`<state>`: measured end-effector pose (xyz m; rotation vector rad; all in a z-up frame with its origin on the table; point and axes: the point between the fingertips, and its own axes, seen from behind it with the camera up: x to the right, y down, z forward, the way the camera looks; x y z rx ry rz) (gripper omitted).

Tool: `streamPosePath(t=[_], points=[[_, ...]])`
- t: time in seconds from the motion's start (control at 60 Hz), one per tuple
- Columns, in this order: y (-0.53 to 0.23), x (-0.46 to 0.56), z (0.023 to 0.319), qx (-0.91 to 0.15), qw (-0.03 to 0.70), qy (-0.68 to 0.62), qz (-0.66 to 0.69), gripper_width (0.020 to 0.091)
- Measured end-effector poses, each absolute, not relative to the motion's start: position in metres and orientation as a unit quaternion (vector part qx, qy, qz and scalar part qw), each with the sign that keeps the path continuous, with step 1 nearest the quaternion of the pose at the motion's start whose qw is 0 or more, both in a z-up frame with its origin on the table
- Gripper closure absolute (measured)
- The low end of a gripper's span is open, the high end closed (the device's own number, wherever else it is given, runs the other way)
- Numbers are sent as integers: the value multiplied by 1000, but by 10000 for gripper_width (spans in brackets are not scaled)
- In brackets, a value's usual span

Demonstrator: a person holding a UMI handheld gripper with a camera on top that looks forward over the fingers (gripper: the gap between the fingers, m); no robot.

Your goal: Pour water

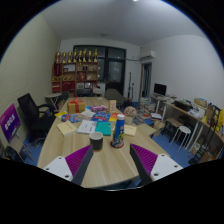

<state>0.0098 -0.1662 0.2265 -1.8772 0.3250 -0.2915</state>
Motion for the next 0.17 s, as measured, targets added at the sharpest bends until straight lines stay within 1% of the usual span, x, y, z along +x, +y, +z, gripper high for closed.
streamPosePath(t=[0.117, 0.167], points=[[-217, -13, 258, -797, 570, 157, -121, 267], [-227, -35, 263, -793, 576, 162, -116, 265]])
